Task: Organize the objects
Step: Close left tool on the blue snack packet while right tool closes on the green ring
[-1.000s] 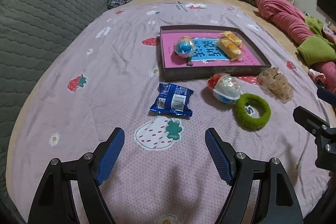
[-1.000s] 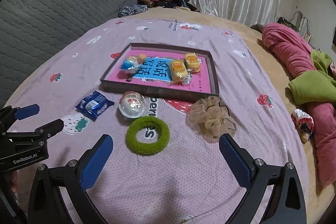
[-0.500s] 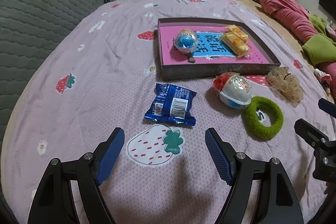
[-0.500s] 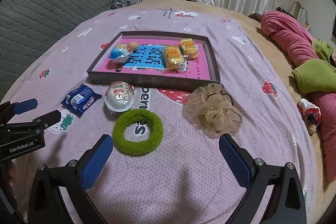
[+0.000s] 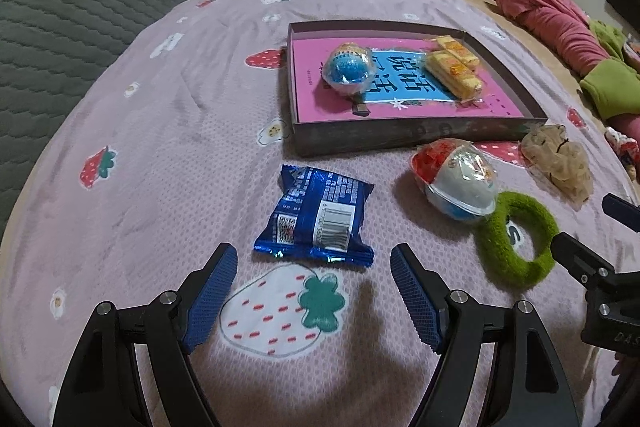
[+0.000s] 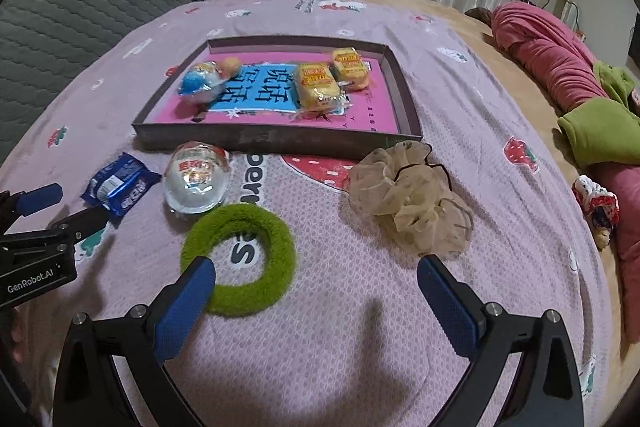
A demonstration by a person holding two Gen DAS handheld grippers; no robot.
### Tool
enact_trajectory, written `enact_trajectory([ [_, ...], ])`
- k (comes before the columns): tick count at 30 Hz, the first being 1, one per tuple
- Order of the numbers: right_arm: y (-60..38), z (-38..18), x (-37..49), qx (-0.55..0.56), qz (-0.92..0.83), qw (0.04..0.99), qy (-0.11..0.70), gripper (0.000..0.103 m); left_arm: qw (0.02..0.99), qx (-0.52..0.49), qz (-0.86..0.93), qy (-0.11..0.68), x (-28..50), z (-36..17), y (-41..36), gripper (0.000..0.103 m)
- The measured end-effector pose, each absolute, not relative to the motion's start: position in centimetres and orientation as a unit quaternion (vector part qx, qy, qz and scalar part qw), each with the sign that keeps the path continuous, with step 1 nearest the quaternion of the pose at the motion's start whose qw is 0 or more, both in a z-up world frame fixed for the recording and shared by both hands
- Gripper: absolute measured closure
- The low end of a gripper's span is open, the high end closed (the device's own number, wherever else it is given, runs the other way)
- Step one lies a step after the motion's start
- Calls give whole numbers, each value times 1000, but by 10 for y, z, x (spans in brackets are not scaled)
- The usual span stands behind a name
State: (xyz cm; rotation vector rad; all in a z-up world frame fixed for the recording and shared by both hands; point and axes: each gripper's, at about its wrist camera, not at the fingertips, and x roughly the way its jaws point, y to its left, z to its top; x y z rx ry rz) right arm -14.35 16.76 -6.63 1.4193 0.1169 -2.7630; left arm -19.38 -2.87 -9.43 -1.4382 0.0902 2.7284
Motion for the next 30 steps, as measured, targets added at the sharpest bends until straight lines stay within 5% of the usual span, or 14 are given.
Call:
enact_trajectory([
  [17,163,-95,-170,480,-877,21,15,21,53,-482,875,-6,-233,-121,-40,23],
  [22,159,-98,-172,477,-878,22,18,42,61,-480,875,-20,-242,-123,-45,23],
  [27,154,-98,-171,472,-881,29,35,45,73,-483,872,-28,-244,-125,-45,36],
  [30,145,-99,-169,468,-881,37,58,56,70,-481,874,-15,-243,-126,-41,36],
])
